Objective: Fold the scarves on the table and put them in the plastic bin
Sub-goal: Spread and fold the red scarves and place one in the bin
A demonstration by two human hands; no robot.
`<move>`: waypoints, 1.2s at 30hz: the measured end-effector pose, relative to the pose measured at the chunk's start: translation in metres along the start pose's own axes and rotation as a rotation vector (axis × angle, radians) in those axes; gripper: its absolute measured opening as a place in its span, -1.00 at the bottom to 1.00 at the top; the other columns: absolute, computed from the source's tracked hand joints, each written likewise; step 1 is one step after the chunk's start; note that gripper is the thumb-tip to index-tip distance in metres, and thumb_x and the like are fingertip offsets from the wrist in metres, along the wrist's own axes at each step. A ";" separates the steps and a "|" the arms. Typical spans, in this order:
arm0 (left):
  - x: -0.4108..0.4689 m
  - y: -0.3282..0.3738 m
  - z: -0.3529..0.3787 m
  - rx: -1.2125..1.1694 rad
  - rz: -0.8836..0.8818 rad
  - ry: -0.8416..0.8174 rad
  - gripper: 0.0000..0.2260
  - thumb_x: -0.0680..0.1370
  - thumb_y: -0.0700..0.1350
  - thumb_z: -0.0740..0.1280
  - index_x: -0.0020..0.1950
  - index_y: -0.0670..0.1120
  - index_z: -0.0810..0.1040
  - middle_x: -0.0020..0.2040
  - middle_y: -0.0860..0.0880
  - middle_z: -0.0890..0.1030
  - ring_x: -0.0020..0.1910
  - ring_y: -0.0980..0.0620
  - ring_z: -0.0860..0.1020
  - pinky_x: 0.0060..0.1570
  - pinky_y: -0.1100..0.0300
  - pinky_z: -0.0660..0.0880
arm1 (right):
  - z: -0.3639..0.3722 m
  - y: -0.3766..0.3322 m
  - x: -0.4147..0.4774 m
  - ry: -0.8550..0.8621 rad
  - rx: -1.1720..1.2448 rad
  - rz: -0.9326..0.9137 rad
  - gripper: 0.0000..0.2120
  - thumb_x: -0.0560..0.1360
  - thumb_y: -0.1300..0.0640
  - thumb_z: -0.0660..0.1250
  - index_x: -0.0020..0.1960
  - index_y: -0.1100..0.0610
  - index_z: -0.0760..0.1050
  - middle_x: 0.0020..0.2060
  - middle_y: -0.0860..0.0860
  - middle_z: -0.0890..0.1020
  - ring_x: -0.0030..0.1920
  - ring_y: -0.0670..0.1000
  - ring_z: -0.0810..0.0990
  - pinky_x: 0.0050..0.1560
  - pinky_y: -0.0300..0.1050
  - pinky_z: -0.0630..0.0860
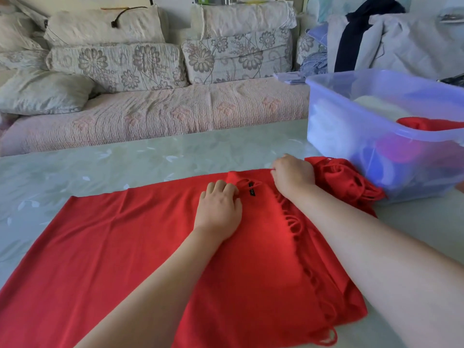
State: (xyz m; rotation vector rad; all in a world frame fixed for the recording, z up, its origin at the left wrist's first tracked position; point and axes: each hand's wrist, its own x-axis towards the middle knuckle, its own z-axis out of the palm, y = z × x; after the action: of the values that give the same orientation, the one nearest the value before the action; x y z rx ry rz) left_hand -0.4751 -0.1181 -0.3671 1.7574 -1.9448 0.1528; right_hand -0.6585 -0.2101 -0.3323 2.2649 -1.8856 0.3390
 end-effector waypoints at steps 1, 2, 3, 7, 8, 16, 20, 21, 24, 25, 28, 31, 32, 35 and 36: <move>-0.001 0.000 0.002 0.006 -0.008 -0.010 -0.78 0.51 -0.02 0.24 0.13 -0.02 0.51 0.09 0.00 0.51 0.09 -0.09 0.44 0.03 0.04 0.37 | -0.001 0.002 0.005 0.022 -0.010 0.050 -0.85 0.58 0.14 0.26 0.06 0.11 0.60 0.05 0.08 0.58 0.02 0.20 0.65 -0.14 -0.08 0.44; -0.002 0.000 0.003 0.007 -0.005 -0.032 -0.73 0.51 0.01 0.23 0.18 0.00 0.50 0.14 0.01 0.50 0.14 -0.07 0.42 0.08 0.04 0.36 | 0.000 0.003 0.010 0.025 -0.019 0.093 -0.85 0.56 0.17 0.27 0.07 0.12 0.59 0.07 0.09 0.57 0.02 0.20 0.65 -0.16 -0.08 0.41; -0.002 0.001 0.003 0.008 0.007 -0.064 -0.68 0.52 0.04 0.22 0.25 0.01 0.47 0.21 0.03 0.48 0.20 -0.05 0.40 0.14 0.04 0.34 | 0.000 0.004 0.012 0.015 -0.027 0.122 -0.84 0.55 0.20 0.28 0.10 0.13 0.57 0.09 0.10 0.55 0.02 0.19 0.64 -0.17 -0.09 0.39; 0.002 0.001 0.003 0.029 -0.001 -0.237 -0.50 0.58 0.15 0.13 0.51 0.06 0.26 0.51 0.03 0.26 0.50 -0.02 0.15 0.46 0.01 0.11 | 0.001 -0.002 0.012 0.042 0.103 0.070 -0.74 0.49 0.26 0.30 0.17 0.10 0.48 0.15 0.13 0.44 0.01 0.23 0.60 -0.08 0.01 0.50; 0.002 0.001 0.003 0.048 -0.026 -0.299 -0.46 0.59 0.19 0.08 0.55 0.07 0.18 0.56 0.02 0.18 0.55 -0.02 0.05 0.51 -0.04 0.01 | 0.000 -0.005 0.010 0.071 0.158 0.012 -0.75 0.49 0.25 0.29 0.15 0.08 0.49 0.13 0.11 0.45 -0.01 0.22 0.59 -0.08 0.02 0.49; 0.012 0.001 -0.001 0.130 -0.085 -0.516 -0.36 0.56 0.36 -0.09 0.60 0.18 -0.10 0.62 0.02 -0.09 0.58 -0.07 -0.20 0.48 -0.25 -0.23 | -0.007 -0.016 -0.008 -0.164 0.268 -0.183 -0.75 0.50 -0.12 0.35 0.10 -0.05 0.65 0.08 -0.09 0.65 0.14 0.02 0.59 0.11 -0.08 0.49; 0.022 -0.011 -0.004 -0.012 -0.148 -0.362 -0.44 0.62 0.24 -0.03 0.59 0.10 0.06 0.60 0.05 0.09 0.58 0.04 -0.02 0.53 -0.11 -0.13 | 0.008 -0.006 0.002 -0.088 0.322 0.029 -0.75 0.56 -0.04 0.30 -0.13 0.09 0.65 -0.14 0.03 0.68 -0.01 0.14 0.63 -0.14 -0.07 0.51; 0.025 -0.017 -0.005 -0.028 -0.168 -0.325 -0.47 0.63 0.21 -0.02 0.59 0.09 0.09 0.59 0.04 0.13 0.58 0.03 0.02 0.53 -0.07 -0.10 | 0.012 -0.003 0.005 -0.052 0.314 0.086 -0.72 0.57 -0.06 0.29 -0.13 0.10 0.64 -0.13 0.04 0.68 0.00 0.16 0.63 -0.16 -0.08 0.49; 0.031 -0.037 -0.005 -0.064 -0.221 -0.303 -0.49 0.65 0.18 -0.01 0.59 0.07 0.13 0.58 0.02 0.18 0.57 0.04 0.07 0.54 0.00 -0.06 | 0.018 0.006 0.010 -0.029 0.234 0.146 -0.75 0.57 -0.05 0.27 -0.07 0.08 0.63 -0.04 0.03 0.68 0.04 0.17 0.64 -0.08 -0.06 0.51; 0.032 -0.042 -0.005 -0.083 -0.220 -0.303 -0.49 0.65 0.17 0.00 0.58 0.06 0.14 0.58 0.02 0.19 0.56 0.04 0.08 0.54 0.01 -0.04 | 0.017 0.005 0.010 -0.042 0.198 0.126 -0.79 0.57 -0.01 0.27 -0.06 0.08 0.61 -0.04 0.04 0.67 0.02 0.17 0.63 -0.09 -0.06 0.51; 0.033 -0.054 -0.008 -0.157 -0.188 -0.253 -0.54 0.65 0.09 0.05 0.55 0.02 0.24 0.54 0.00 0.27 0.53 0.01 0.17 0.51 0.02 0.08 | 0.012 -0.005 0.009 0.018 0.107 0.013 -0.79 0.53 0.19 0.26 0.16 0.09 0.51 0.09 0.07 0.54 0.04 0.18 0.59 -0.08 -0.02 0.51; 0.029 -0.070 -0.017 -0.137 -0.162 -0.155 -0.61 0.65 0.00 0.09 0.47 -0.01 0.36 0.47 0.00 0.38 0.46 -0.02 0.28 0.45 0.03 0.19 | 0.003 -0.027 0.010 0.147 0.131 -0.199 -0.64 0.43 0.32 0.24 0.19 0.10 0.53 0.09 0.09 0.50 0.06 0.19 0.51 -0.08 0.03 0.40; 0.026 -0.078 -0.022 -0.110 -0.161 -0.125 -0.65 0.64 -0.03 0.10 0.42 -0.01 0.41 0.42 0.00 0.43 0.42 -0.03 0.33 0.42 0.03 0.23 | 0.001 -0.038 0.010 0.147 0.157 -0.285 -0.62 0.41 0.30 0.21 0.18 0.10 0.57 0.08 0.08 0.52 0.07 0.19 0.51 -0.03 0.04 0.40; 0.015 -0.111 -0.040 -0.041 -0.217 -0.074 -0.73 0.62 -0.09 0.10 0.25 -0.04 0.49 0.27 -0.02 0.51 0.26 -0.07 0.43 0.28 0.02 0.33 | -0.002 -0.080 0.001 0.049 0.237 -0.474 -0.55 0.44 0.23 0.14 0.26 0.07 0.58 0.18 0.04 0.57 0.20 0.15 0.51 0.18 0.05 0.39; 0.010 -0.125 -0.047 -0.026 -0.248 -0.066 -0.74 0.62 -0.10 0.11 0.23 -0.05 0.50 0.25 -0.03 0.52 0.24 -0.08 0.44 0.26 0.01 0.33 | -0.002 -0.097 -0.003 -0.006 0.252 -0.507 -0.56 0.50 0.21 0.14 0.34 0.05 0.53 0.28 0.02 0.54 0.28 0.12 0.48 0.26 0.04 0.35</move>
State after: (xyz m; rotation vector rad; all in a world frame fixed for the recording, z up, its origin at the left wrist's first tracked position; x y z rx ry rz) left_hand -0.3424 -0.1269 -0.3528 1.9900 -1.7455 -0.0176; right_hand -0.5640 -0.1891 -0.3306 2.7990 -1.2556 0.5090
